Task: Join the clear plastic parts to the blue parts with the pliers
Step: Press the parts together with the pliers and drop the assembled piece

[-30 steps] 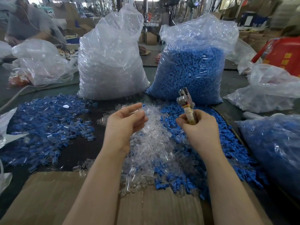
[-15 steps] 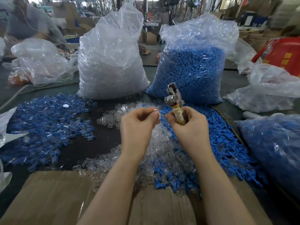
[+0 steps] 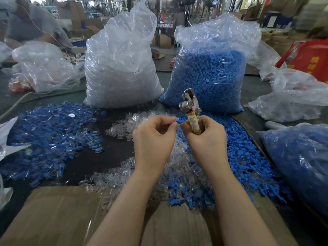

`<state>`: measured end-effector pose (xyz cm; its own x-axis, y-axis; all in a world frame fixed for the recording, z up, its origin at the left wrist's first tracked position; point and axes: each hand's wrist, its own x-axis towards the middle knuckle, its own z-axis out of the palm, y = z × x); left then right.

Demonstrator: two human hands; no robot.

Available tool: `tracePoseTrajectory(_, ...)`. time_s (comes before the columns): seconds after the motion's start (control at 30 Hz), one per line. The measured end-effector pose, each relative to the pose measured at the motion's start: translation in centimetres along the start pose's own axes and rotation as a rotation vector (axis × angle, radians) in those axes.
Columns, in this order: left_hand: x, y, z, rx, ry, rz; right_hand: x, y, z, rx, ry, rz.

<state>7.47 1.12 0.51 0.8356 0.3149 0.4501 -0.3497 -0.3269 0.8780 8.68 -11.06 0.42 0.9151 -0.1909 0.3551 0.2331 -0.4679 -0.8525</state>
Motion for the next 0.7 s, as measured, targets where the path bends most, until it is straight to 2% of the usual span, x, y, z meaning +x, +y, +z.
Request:
tracePoseTrajectory(0.43,-0.02,-0.02,0.18,-0.028,-0.052,0.054,0.13,0.0,-0.24,0.072,-0.019,0.003)
tracePoseTrajectory(0.7,0.07,-0.14,0.16,-0.017,-0.042,0.045,0.2,-0.56,-0.36,0.155,-0.119,0.068)
